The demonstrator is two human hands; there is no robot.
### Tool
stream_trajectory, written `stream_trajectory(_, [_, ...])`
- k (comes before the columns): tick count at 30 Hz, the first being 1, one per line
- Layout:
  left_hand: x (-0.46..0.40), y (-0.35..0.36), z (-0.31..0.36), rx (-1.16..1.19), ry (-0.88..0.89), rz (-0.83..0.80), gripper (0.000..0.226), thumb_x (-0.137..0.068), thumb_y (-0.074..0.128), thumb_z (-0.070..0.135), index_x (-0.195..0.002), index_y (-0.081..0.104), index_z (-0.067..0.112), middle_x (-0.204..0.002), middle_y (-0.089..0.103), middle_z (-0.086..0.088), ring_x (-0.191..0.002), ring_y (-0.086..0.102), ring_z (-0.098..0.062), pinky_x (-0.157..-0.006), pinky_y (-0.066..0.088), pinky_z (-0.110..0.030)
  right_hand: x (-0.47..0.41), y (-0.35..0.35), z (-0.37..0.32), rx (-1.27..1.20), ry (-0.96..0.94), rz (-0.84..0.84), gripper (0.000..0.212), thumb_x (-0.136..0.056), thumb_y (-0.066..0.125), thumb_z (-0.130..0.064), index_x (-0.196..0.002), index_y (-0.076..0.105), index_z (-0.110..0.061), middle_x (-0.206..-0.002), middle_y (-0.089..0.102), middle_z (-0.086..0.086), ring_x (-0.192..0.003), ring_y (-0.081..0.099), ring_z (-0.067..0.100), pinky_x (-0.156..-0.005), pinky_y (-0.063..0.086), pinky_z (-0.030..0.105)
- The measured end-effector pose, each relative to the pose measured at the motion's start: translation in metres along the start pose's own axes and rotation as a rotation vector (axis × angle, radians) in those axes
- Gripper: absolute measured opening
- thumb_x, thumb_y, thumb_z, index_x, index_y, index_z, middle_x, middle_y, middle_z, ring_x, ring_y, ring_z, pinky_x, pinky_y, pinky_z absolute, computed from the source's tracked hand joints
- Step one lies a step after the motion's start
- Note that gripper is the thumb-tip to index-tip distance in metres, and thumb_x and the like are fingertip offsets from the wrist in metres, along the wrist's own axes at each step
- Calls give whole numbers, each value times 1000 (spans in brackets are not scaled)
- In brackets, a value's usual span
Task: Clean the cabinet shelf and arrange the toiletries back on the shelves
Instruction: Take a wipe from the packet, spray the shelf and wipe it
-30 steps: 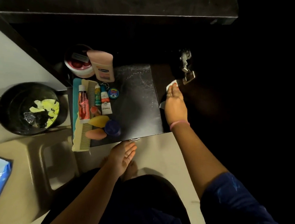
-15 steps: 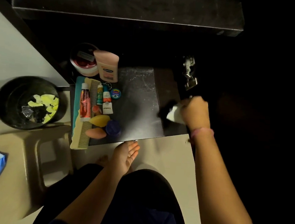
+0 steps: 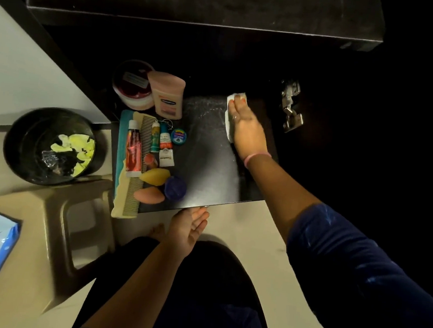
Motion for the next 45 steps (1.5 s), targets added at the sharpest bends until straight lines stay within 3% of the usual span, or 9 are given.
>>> stream_trajectory(9, [4, 3, 5, -10, 30, 31, 35, -99, 34, 15, -126, 49, -2, -136, 51, -18, -126, 49, -29, -96, 39, -31, 168, 39, -6, 227, 14, 8, 65, -73, 54, 10, -136, 39, 5, -138, 47, 24, -127, 47, 38, -102, 37, 44])
stream_trajectory(13, [6, 6, 2, -31, 6, 29, 34, -99, 37, 15, -125, 49, -3, -136, 52, -17, -127, 49, -29, -100, 39, -32, 203, 35, -7, 359, 22, -31, 50, -79, 35, 4, -126, 51, 7, -129, 55, 25, -117, 57, 35, -95, 47, 40])
stream_trajectory(17, [6, 4, 4, -46, 12, 14, 35, -98, 38, 14, -127, 48, -4, -136, 51, -17, -128, 48, -28, -99, 38, -30, 193, -1, -5, 187, 184, -162, 40, -88, 36, -5, -122, 57, -9, -115, 66, 15, -103, 64, 31, -77, 52, 31])
stream_trajectory(20, [6, 3, 5, -51, 26, 14, 35, -98, 37, 13, -127, 48, -4, -137, 50, -18, -129, 47, -27, -105, 36, -32, 159, -53, 10, -111, 403, 139, 22, -85, 51, -8, -83, 72, -1, -80, 70, 25, -78, 67, 41, -66, 52, 38])
stream_trajectory(25, [1, 0, 3, -59, 2, 3, 34, -99, 37, 15, -126, 49, -4, -136, 51, -17, -128, 48, -26, -101, 39, -31, 66, -79, 31, -772, 652, 385, 32, -79, 49, -2, -93, 76, -12, -91, 74, 9, -91, 68, 21, -86, 53, 29])
stream_trajectory(32, [-5, -11, 3, -59, -3, -12, 24, -95, 45, 10, -107, 59, -5, -127, 53, -30, -93, 64, -30, -58, 49, -15, -31, -35, -9, -257, 440, 180, 31, -93, 37, -1, -114, 60, 5, -116, 60, 22, -109, 58, 33, -90, 44, 33])
stream_trajectory(36, [-11, -19, 4, -74, 11, 24, 14, -92, 51, 11, -86, 63, 9, -93, 65, -4, -82, 62, -12, -71, 48, -20, -33, -11, -35, -62, 219, 94, 39, -96, 31, 0, -131, 47, -1, -134, 47, 22, -125, 44, 33, -101, 37, 36])
stream_trajectory(40, [-11, -18, 4, -71, 10, 31, 9, -90, 55, 10, -86, 63, 11, -89, 65, -2, -80, 62, -12, -68, 47, -20, -30, 1, -45, 83, -32, -10, 57, -91, 32, 4, -147, 24, -9, -147, 32, 18, -140, 23, 31, -118, 6, 40])
stream_trajectory(45, [-8, -15, 4, -60, -1, 17, 15, -93, 48, 7, -84, 60, 9, -94, 63, -5, -82, 60, -13, -71, 48, -21, 28, -2, -36, -45, -1, -149, 75, -85, 30, 20, -150, 12, -13, -159, 0, 7, -145, 0, 30, -117, 7, 37])
Point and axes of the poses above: each hand's wrist, its own x-axis away from the middle knuckle, its own y-axis out of the palm, z = x × y, the point moved 6 cm from there along -x, towards the middle knuckle
